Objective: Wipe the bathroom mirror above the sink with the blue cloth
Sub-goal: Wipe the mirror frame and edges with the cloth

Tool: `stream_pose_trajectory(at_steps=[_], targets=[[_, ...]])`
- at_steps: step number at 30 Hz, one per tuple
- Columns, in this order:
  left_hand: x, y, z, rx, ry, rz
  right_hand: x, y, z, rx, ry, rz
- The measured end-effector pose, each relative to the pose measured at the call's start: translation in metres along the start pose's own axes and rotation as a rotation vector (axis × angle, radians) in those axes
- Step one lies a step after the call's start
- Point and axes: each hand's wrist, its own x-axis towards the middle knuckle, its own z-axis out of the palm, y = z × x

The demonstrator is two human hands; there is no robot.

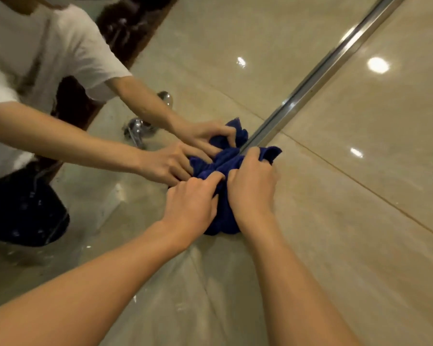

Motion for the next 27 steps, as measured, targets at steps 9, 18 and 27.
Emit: stream_pose_trajectory(at_steps=[9, 18, 27], targets=[[-0.08, -0.07, 0.027, -0.072, -0.149, -0.247, -0.086, -0.015, 0.081, -0.071, -0.147, 0.062], [-0.135, -0.101, 0.006, -0.056, -0.237, -0.386, -0.127, -0.018, 0.095, 0.238, -0.568, 0.248], [-0.051, -0.019, -0.013, -0.295, -0.101, -0.207, -0.045, -0.017, -0.018, 0.054, -0.059, 0.073]])
